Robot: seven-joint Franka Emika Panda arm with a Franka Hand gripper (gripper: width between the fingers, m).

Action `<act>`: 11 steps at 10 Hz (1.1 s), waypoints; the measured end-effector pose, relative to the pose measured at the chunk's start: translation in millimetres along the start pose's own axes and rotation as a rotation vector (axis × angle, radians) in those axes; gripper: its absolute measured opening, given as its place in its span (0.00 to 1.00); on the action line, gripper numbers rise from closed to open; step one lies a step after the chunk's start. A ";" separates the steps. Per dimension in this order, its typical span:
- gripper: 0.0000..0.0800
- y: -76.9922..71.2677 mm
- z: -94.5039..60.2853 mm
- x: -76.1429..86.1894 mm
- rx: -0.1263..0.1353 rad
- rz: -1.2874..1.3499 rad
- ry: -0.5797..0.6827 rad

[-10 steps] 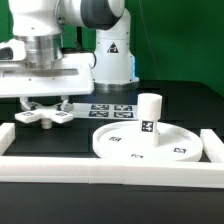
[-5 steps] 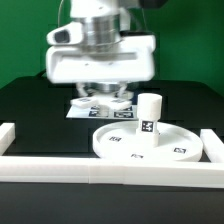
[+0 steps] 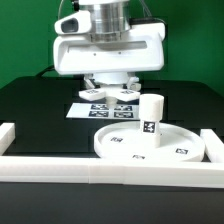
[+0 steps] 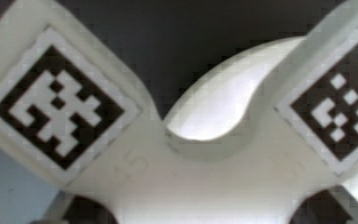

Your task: Assemble round table

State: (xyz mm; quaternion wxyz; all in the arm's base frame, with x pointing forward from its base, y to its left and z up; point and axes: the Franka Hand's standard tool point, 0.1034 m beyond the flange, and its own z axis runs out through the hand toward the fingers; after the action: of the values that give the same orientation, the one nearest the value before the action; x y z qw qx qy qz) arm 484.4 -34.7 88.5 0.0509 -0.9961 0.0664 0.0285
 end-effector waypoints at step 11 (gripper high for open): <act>0.56 -80.7 -42.7 39.2 0.031 -0.022 0.010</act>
Offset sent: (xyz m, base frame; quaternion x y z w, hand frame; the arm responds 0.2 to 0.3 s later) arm 0.0395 0.0478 0.0350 -0.0086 -0.0017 0.0423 0.9991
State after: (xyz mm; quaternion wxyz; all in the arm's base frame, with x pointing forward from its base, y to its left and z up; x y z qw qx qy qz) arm 536.3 35.4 136.3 0.0662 -0.9960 0.0560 0.0220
